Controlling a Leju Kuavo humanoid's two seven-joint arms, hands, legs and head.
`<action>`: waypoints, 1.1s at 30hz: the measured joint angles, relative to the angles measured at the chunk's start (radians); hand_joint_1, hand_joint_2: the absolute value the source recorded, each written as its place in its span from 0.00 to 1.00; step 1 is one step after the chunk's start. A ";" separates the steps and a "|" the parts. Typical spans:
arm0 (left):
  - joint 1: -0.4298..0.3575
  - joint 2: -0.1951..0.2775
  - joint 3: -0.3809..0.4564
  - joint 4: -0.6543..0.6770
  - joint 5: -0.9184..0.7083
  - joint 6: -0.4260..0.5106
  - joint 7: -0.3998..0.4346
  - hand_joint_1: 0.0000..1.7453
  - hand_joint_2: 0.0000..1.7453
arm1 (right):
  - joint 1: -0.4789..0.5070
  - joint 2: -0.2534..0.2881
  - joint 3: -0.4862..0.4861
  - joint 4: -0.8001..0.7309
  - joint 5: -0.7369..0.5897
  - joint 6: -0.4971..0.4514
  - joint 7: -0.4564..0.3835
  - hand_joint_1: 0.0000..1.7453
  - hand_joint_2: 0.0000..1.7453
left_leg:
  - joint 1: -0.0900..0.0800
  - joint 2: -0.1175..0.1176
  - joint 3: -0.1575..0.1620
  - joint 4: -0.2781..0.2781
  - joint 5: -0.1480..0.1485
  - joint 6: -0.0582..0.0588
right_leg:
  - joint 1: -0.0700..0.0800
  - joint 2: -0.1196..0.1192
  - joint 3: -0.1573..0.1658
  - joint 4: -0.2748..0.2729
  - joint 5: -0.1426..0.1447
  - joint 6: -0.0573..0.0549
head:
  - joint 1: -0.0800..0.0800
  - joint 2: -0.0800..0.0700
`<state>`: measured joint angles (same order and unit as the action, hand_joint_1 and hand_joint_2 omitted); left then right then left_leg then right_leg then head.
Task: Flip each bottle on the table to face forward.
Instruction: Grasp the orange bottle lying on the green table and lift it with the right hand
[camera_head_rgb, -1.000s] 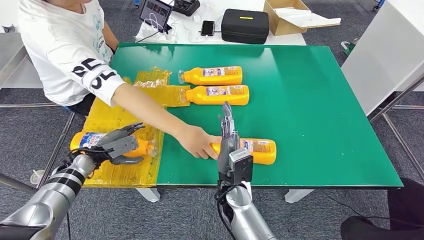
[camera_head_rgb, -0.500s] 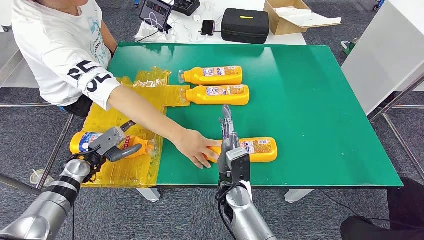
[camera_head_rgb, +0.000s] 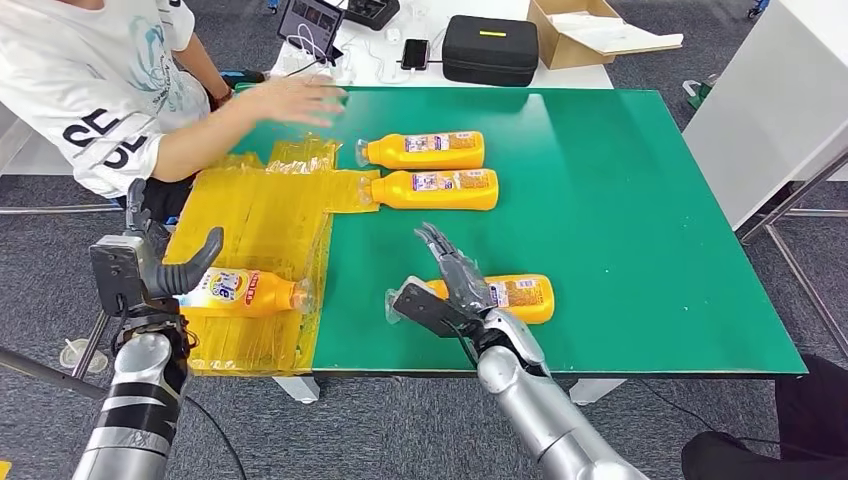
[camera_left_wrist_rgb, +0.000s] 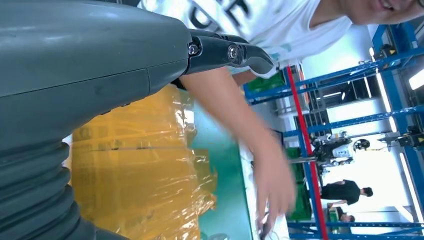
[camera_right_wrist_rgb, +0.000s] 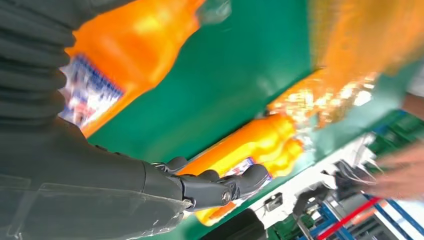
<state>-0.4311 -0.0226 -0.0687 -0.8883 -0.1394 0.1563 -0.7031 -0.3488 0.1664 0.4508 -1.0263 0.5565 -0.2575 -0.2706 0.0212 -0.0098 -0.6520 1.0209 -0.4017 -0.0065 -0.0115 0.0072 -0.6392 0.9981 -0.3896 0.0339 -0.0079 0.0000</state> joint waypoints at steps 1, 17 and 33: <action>0.037 -0.022 0.042 -0.062 -0.007 0.010 0.000 0.00 1.00 | -0.024 -0.049 0.013 0.008 0.054 0.037 0.052 0.00 1.00 | 0.000 0.000 0.000 0.000 0.000 0.000 | 0.000 0.000 0.000 0.000 0.000 0.000 | 0.000 0.000; 0.128 -0.077 0.084 -0.137 -0.029 0.007 0.001 0.00 1.00 | -0.054 -0.203 0.041 0.005 0.113 0.166 0.095 0.00 1.00 | 0.000 0.000 -0.001 0.000 0.000 0.000 | 0.000 0.000 -0.001 0.000 0.000 0.000 | 0.000 0.000; 0.118 -0.079 0.082 -0.100 -0.030 -0.009 0.001 0.00 1.00 | -0.116 -0.337 0.107 0.011 0.084 0.396 0.085 0.00 1.00 | 0.000 0.000 -0.002 0.000 0.000 0.000 | 0.000 0.000 -0.001 0.000 0.000 0.000 | 0.000 0.000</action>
<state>-0.3130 -0.1017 0.0130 -0.9886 -0.1698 0.1474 -0.7023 -0.4647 -0.1709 0.5573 -1.0152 0.6408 0.1386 -0.1861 0.0211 -0.0101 -0.6536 1.0212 -0.4018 -0.0063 -0.0115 0.0071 -0.6404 0.9980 -0.3894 0.0342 -0.0082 0.0000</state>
